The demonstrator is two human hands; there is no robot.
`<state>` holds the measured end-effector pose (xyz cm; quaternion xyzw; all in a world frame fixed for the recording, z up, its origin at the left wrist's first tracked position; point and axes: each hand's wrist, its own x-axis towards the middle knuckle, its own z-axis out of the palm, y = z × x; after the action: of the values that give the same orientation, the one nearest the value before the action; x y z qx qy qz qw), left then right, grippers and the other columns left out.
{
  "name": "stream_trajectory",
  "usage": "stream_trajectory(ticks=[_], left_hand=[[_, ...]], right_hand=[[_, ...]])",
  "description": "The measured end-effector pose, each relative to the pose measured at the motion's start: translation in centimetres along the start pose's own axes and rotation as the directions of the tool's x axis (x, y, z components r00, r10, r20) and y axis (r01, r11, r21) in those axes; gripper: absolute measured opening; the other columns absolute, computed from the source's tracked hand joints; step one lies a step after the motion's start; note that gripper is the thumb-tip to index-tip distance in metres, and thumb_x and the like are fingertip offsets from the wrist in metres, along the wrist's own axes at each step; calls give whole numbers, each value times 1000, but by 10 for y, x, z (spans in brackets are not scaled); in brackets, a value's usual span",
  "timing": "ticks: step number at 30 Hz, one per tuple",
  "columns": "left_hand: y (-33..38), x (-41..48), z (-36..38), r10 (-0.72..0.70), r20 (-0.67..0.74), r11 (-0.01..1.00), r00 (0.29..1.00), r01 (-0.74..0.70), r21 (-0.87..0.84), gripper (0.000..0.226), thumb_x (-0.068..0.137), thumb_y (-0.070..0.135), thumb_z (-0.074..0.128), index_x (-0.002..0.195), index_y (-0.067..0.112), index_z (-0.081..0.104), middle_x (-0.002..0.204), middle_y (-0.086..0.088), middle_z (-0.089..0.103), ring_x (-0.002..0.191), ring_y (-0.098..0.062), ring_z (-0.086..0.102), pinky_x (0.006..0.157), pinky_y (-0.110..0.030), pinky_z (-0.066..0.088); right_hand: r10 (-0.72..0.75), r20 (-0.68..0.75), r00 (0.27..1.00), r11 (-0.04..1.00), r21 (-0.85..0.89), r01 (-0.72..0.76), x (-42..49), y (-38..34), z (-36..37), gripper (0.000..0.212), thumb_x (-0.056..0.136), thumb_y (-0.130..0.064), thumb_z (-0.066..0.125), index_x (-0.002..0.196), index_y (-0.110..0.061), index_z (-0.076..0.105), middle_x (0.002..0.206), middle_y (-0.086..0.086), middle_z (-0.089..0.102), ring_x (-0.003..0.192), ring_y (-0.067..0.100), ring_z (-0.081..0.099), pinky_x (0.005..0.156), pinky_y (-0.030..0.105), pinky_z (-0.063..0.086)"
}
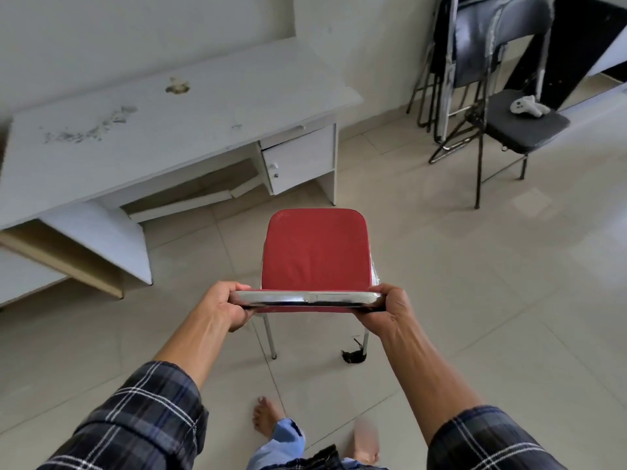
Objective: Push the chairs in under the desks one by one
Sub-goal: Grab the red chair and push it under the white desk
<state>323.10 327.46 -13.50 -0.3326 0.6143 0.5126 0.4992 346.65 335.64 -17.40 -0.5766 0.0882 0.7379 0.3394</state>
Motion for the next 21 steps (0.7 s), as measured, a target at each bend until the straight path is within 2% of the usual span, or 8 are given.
stream_trajectory(ticks=[2,6,8,12,14,18,21], left_hand=[[19,6,-15,0,-12,999,1000,0,-51,9,80,-13,52,78,-5,57,96,-19,60,100,-37,67,91,-55,53],[66,22,-53,10,-62,990,998,-19,-142,9,79,-12,56,80,-4,59,110,-17,60,97,-35,67,90,-53,54],[80,27,-64,13,-73,985,997,-25,-171,9,78,-12,57,81,-4,60,113,-17,60,99,-35,66,90,-52,54],[121,37,-99,6,-104,967,995,-32,-253,8,79,-11,60,81,-3,59,114,-17,57,102,-34,66,91,-49,55],[141,43,-116,10,-115,958,993,-42,-283,8,79,-11,60,81,-3,58,114,-18,56,104,-35,64,91,-50,54],[177,55,-144,22,-110,950,994,-55,-306,11,81,-11,60,89,-4,60,119,-21,54,108,-41,61,92,-57,52],[206,63,-160,26,-120,942,992,-64,-330,14,81,-12,59,92,-4,59,120,-24,52,111,-47,58,91,-59,51]], right_hand=[[10,5,1000,999,-41,-10,5,15,21,57,54,12,46,109,0,51,116,21,54,107,40,60,94,64,51],[41,35,999,989,-145,-35,10,53,76,58,53,12,46,109,-1,52,112,21,55,100,39,60,83,62,55],[41,33,999,983,-180,-35,14,65,92,57,53,12,47,108,-1,52,112,20,56,100,38,60,88,60,54],[75,55,996,963,-265,-58,20,105,137,34,71,13,47,102,0,54,111,19,54,97,36,58,94,56,54],[98,62,993,957,-278,-77,21,126,161,32,74,12,47,104,0,53,111,18,53,97,37,58,90,57,55],[119,87,989,941,-328,-85,24,163,202,48,61,15,50,107,1,54,117,19,54,98,39,60,80,59,56],[122,90,988,929,-362,-82,27,184,233,39,74,12,49,111,1,53,122,20,56,100,41,62,74,61,56]])
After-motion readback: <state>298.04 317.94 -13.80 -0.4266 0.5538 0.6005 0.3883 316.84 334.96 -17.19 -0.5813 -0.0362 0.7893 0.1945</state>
